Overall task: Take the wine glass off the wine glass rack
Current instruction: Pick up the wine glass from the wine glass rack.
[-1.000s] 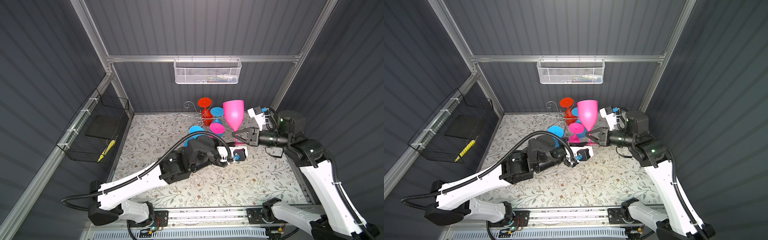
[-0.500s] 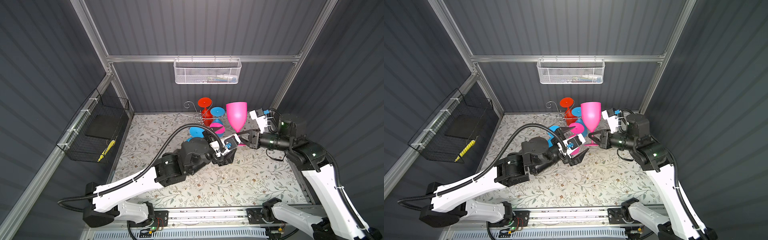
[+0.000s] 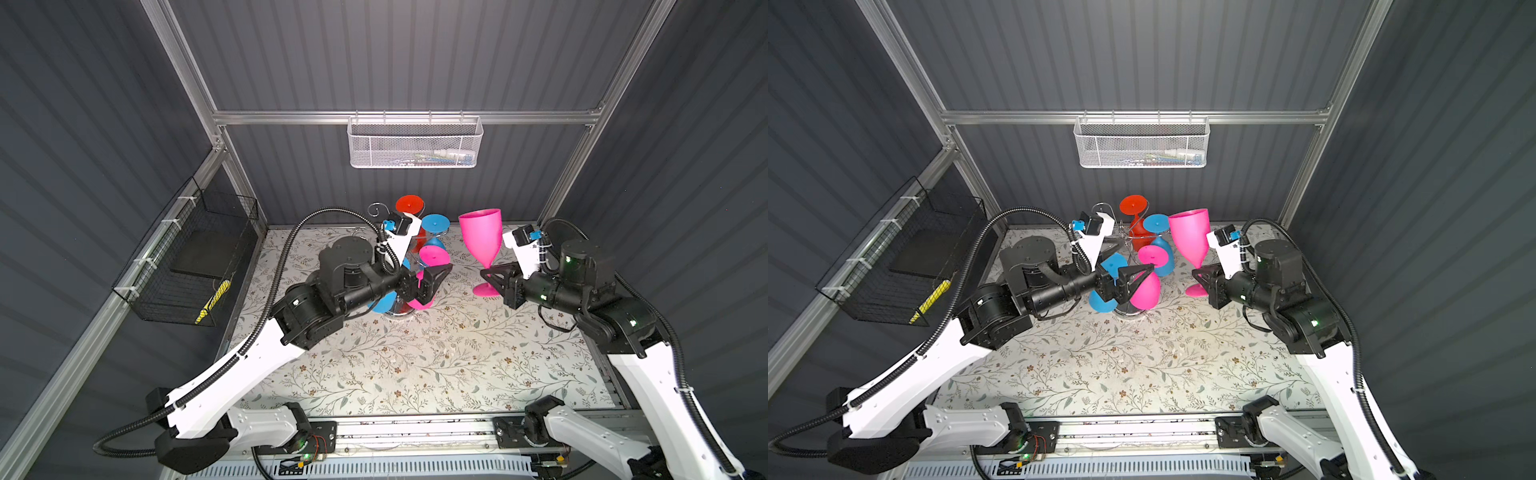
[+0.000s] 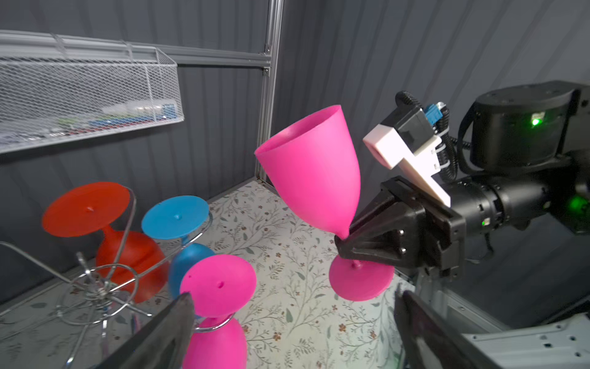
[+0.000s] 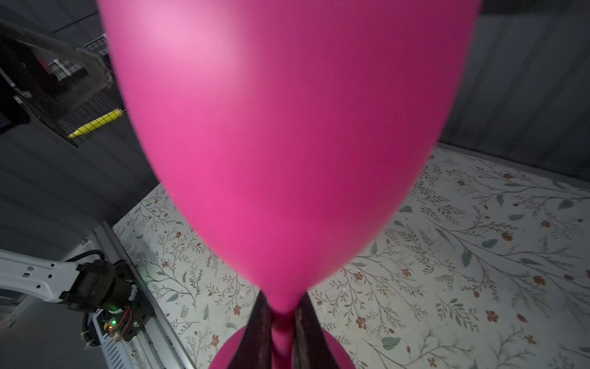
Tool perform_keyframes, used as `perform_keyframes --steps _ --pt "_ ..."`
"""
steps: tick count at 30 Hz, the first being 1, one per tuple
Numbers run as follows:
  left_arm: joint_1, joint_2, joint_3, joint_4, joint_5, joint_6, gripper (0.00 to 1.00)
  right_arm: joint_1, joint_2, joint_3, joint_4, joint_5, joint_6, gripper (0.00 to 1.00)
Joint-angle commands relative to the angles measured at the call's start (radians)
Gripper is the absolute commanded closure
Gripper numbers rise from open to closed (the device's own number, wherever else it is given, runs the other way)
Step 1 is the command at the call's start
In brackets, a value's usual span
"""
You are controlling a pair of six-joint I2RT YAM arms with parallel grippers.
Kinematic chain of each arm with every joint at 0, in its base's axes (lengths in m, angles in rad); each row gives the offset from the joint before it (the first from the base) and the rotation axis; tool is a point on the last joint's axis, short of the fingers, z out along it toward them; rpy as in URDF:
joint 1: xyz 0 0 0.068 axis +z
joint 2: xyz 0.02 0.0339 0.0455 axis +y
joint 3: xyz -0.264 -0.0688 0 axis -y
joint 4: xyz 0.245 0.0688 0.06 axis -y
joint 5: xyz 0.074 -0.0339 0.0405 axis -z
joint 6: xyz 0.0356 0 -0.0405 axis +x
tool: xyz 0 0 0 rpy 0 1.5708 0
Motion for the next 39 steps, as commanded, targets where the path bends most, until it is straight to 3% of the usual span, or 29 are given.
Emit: perform_keyframes --steps 1,4,6,13,23,26,31,39 --pt "0.092 0.043 0.057 -0.050 0.269 -0.277 0.00 0.007 -0.042 -0.035 0.032 0.083 -0.185 1.00" --pt "0.171 0.042 -0.010 0.077 0.430 -0.436 0.00 0.015 -0.072 -0.066 0.027 0.098 -0.284 1.00" --pt "0.205 0.048 -0.033 0.103 0.461 -0.504 0.01 0.027 -0.100 -0.091 0.033 0.100 -0.356 1.00" --pt "0.223 0.096 -0.040 0.056 0.501 -0.537 0.05 0.113 -0.135 -0.123 -0.023 0.210 -0.544 1.00" --pt "0.223 0.129 -0.077 0.032 0.548 -0.554 0.30 0.315 -0.116 -0.138 -0.012 0.467 -0.685 1.00" --pt "0.223 0.134 -0.072 0.003 0.550 -0.538 0.42 0.360 -0.106 -0.136 -0.011 0.531 -0.723 1.00" --pt "0.223 0.126 -0.075 -0.044 0.535 -0.508 0.62 0.400 -0.097 -0.136 -0.010 0.607 -0.763 1.00" --pt "0.222 0.122 -0.066 -0.099 0.534 -0.459 0.76 0.418 -0.085 -0.129 -0.011 0.635 -0.768 1.00"
